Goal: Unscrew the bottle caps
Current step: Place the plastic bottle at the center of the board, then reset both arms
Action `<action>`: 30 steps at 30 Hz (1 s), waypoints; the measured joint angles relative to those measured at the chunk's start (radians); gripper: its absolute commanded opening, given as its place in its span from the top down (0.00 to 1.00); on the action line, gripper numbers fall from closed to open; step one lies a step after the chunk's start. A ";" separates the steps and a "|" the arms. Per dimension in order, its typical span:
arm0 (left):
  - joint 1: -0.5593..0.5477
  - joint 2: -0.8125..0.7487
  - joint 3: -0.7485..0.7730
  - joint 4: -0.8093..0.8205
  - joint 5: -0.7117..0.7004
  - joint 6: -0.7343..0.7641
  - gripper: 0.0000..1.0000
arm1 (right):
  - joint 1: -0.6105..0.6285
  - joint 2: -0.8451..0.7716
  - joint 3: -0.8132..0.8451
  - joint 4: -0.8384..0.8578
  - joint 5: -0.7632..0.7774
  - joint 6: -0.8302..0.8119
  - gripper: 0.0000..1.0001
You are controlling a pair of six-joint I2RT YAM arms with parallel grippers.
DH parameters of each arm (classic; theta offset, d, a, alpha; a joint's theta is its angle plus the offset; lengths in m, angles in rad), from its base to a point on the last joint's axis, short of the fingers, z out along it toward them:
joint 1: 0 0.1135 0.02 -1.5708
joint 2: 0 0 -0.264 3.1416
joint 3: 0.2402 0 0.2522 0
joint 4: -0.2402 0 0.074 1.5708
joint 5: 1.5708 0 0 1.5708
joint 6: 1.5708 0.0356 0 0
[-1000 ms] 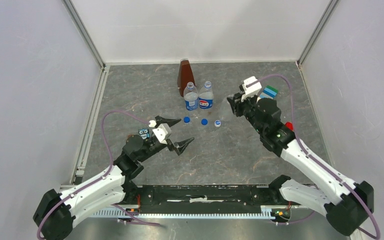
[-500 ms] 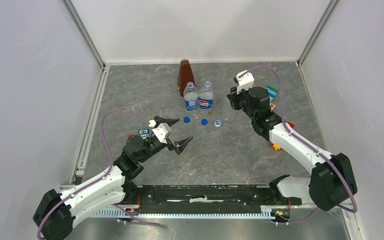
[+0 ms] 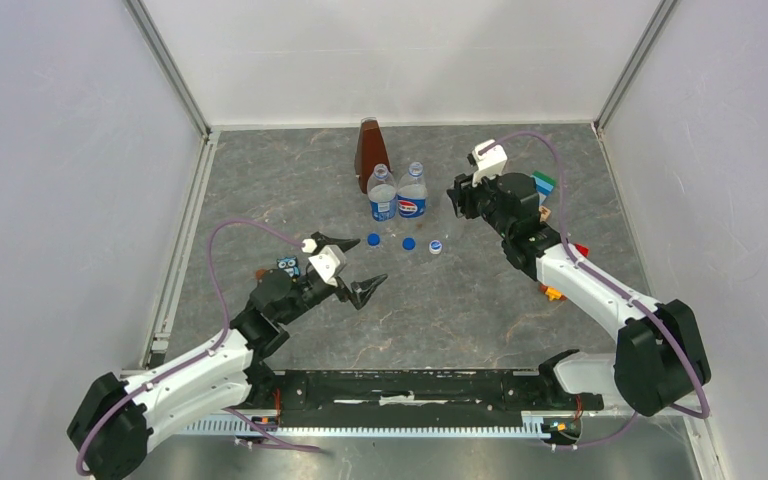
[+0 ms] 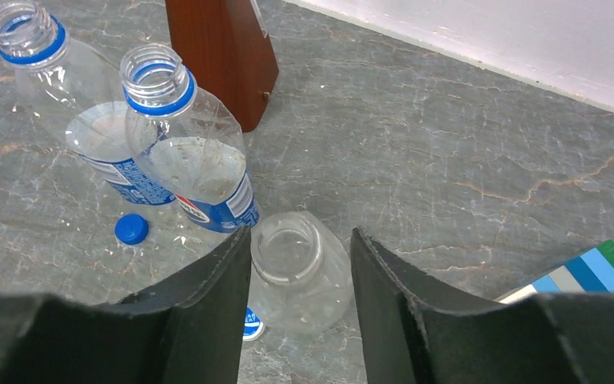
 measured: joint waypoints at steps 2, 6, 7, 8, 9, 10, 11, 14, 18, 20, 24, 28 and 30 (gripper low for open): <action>0.000 0.004 0.000 0.000 0.000 0.000 0.00 | 0.000 0.000 0.000 0.000 -0.006 -0.002 0.46; 0.000 0.008 0.000 0.000 -0.003 0.000 0.00 | 0.000 0.000 0.000 0.000 -0.019 -0.002 0.44; 0.000 0.011 0.000 0.001 -0.004 0.000 0.00 | 0.000 0.000 0.000 0.000 -0.021 -0.003 0.43; 0.000 0.013 0.000 0.000 -0.004 0.000 0.00 | 0.000 0.000 0.000 0.000 -0.024 -0.003 0.40; 0.000 0.015 0.000 0.000 -0.005 0.000 0.00 | 0.000 0.000 0.000 0.000 -0.025 -0.003 0.33; 0.000 0.018 0.000 0.000 -0.008 0.000 0.00 | 0.000 0.000 0.000 0.000 -0.027 -0.003 0.31; 0.000 0.019 0.000 0.000 -0.011 0.000 0.00 | 0.000 0.000 0.000 -0.001 -0.029 -0.002 0.30; 0.000 0.020 0.000 -0.002 -0.027 0.000 0.00 | 0.000 -0.007 0.000 -0.003 -0.039 -0.006 0.22; 0.000 0.018 0.000 -0.013 -0.071 0.000 0.00 | 0.000 -0.056 0.000 -0.025 -0.042 -0.010 0.18; 0.000 0.014 0.000 -0.026 -0.117 -0.001 0.00 | 0.000 -0.109 -0.005 -0.030 -0.027 -0.010 0.18; 0.000 0.002 0.000 -0.053 -0.303 -0.059 0.00 | 0.000 -0.267 -0.080 0.003 0.036 0.011 0.15; 0.009 -0.011 0.003 -0.116 -0.481 -0.127 0.00 | 0.000 -0.430 -0.208 0.037 0.154 0.052 0.10; 0.029 -0.013 0.016 -0.172 -0.544 -0.167 0.00 | 0.000 -0.482 -0.262 0.029 0.223 0.071 0.08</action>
